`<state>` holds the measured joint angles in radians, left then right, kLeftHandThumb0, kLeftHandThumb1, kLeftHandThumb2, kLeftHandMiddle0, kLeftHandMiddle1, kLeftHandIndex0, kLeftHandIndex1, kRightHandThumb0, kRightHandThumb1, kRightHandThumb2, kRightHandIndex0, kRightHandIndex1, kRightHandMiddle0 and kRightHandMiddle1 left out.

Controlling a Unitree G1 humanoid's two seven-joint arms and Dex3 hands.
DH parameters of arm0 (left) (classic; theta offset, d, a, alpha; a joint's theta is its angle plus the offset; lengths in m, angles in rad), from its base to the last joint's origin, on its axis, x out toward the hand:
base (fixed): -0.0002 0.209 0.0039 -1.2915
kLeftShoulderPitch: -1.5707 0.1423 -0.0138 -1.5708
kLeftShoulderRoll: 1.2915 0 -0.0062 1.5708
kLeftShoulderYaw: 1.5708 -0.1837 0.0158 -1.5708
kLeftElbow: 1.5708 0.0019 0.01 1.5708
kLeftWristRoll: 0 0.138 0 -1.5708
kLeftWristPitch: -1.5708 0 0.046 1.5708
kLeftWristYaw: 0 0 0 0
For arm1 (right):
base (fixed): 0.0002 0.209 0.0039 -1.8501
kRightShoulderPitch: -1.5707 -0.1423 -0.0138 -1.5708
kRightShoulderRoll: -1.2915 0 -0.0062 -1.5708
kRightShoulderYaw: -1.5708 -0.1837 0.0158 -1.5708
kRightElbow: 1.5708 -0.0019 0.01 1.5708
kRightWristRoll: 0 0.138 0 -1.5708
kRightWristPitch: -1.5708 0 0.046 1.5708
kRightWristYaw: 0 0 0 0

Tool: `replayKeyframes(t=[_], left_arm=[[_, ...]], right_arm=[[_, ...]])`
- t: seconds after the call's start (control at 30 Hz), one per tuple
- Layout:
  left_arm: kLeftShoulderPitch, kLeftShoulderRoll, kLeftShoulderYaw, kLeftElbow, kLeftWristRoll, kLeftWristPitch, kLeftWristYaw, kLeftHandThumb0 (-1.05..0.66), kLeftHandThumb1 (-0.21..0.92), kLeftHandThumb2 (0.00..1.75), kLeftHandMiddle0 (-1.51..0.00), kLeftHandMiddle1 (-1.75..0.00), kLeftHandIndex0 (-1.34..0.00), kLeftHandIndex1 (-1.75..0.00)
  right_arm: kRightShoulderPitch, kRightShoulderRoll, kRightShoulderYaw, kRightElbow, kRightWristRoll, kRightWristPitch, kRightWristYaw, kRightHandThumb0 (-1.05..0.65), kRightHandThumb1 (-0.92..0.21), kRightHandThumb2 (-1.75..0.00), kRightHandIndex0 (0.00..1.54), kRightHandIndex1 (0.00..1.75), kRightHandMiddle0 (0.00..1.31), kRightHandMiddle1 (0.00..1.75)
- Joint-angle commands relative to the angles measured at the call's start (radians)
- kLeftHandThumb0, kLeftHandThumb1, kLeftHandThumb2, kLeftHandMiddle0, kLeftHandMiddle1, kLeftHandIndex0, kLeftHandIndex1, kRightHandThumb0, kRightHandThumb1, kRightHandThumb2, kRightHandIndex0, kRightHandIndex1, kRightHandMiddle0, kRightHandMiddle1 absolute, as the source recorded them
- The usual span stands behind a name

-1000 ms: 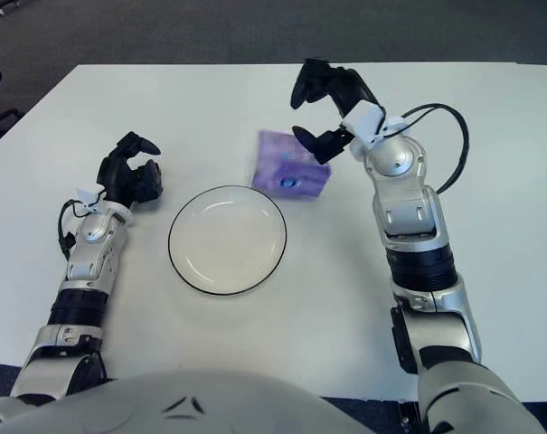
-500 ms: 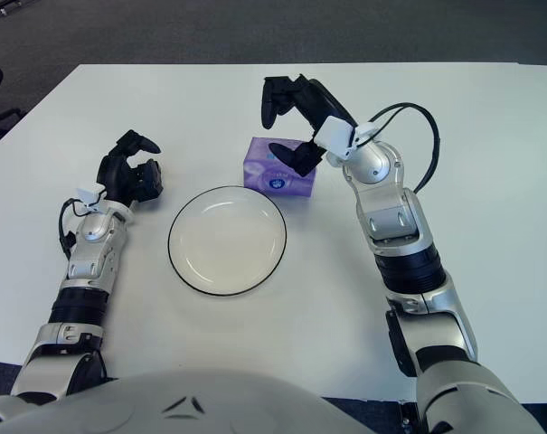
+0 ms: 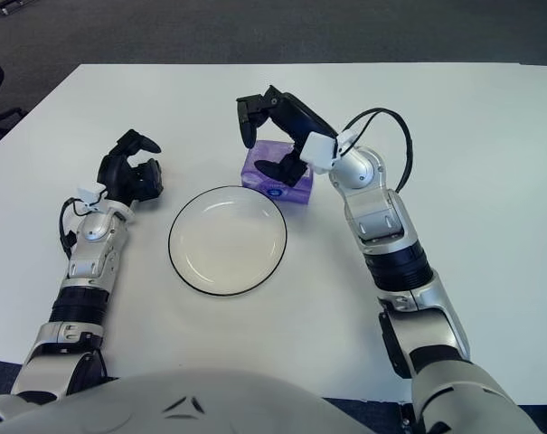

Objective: Put the tissue paper into the plate.

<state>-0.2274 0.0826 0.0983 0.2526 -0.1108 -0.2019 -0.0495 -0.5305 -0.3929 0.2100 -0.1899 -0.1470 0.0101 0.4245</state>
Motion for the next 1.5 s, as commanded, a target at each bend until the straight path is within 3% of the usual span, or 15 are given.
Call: replayKeyframes(t=[0.0,0.23,0.5,0.73,0.8,0.83,0.87,0.97,1.13,1.47], left_arm=[[0.178,-0.074,-0.019,0.116,0.012,-0.016,0.02,-0.48,0.33,1.3,-1.32,-1.75,-0.6,-1.75],[0.18,-0.074,-0.02,0.116,0.012,-0.023,0.02,-0.48,0.33,1.3,-1.32,-1.75,-0.6,-1.75],[0.179,-0.073,-0.017,0.119,0.01,-0.024,0.022,-0.48,0.33,1.3,-1.32,-1.75,-0.61,-1.75],[0.179,-0.072,-0.017,0.12,0.005,-0.028,0.013,-0.48,0.33,1.31,-1.33,-1.75,-0.61,-1.75],[0.179,-0.072,-0.017,0.121,0.004,-0.029,0.012,-0.48,0.33,1.31,-1.33,-1.75,-0.61,-1.75],[0.179,-0.072,-0.017,0.121,0.003,-0.03,0.011,-0.48,0.33,1.31,-1.33,-1.75,-0.61,-1.75],[0.179,-0.072,-0.017,0.121,0.004,-0.031,0.012,-0.48,0.32,1.31,-1.33,-1.75,-0.61,-1.75],[0.177,-0.071,-0.016,0.123,0.004,-0.032,0.012,-0.48,0.32,1.31,-1.33,-1.75,-0.61,-1.75],[0.176,-0.07,-0.016,0.121,0.006,-0.025,0.018,-0.48,0.32,1.31,-1.33,-1.75,-0.61,-1.75],[0.177,-0.067,-0.014,0.118,0.001,-0.02,0.011,-0.48,0.32,1.31,-1.33,-1.75,-0.61,-1.75]], right_arm=[[-0.029,0.012,0.013,0.027,0.003,-0.057,0.02,0.0,0.09,-1.75,0.88,1.75,0.74,1.68],[-0.032,0.016,0.016,0.067,-0.03,-0.135,-0.005,0.0,0.08,-1.75,0.88,1.75,0.73,1.69],[-0.036,0.016,0.014,0.143,-0.112,-0.283,-0.081,0.0,0.07,-1.75,0.88,1.74,0.7,1.73],[-0.033,-0.04,0.05,0.114,-0.286,-0.25,-0.073,-0.01,0.04,-1.7,0.88,1.74,0.69,1.68],[-0.033,-0.056,0.06,0.104,-0.329,-0.234,-0.055,-0.01,-0.08,-1.56,0.78,1.74,0.6,1.67],[-0.033,-0.062,0.064,0.1,-0.346,-0.23,-0.049,-0.01,-0.25,-1.38,0.66,1.74,0.47,1.7],[-0.029,-0.07,0.069,0.098,-0.366,-0.229,-0.045,-0.01,-0.31,-1.31,0.61,1.74,0.42,1.71],[-0.025,-0.078,0.076,0.096,-0.394,-0.226,-0.039,-0.51,-0.59,-0.92,0.36,1.43,0.15,1.59],[-0.025,-0.102,0.088,0.105,-0.476,-0.25,-0.063,-0.75,-0.74,-0.71,0.18,1.21,0.03,1.39],[-0.001,-0.145,0.09,0.087,-0.568,-0.234,-0.038,-0.9,-0.91,-0.52,0.01,0.73,0.0,1.1]])
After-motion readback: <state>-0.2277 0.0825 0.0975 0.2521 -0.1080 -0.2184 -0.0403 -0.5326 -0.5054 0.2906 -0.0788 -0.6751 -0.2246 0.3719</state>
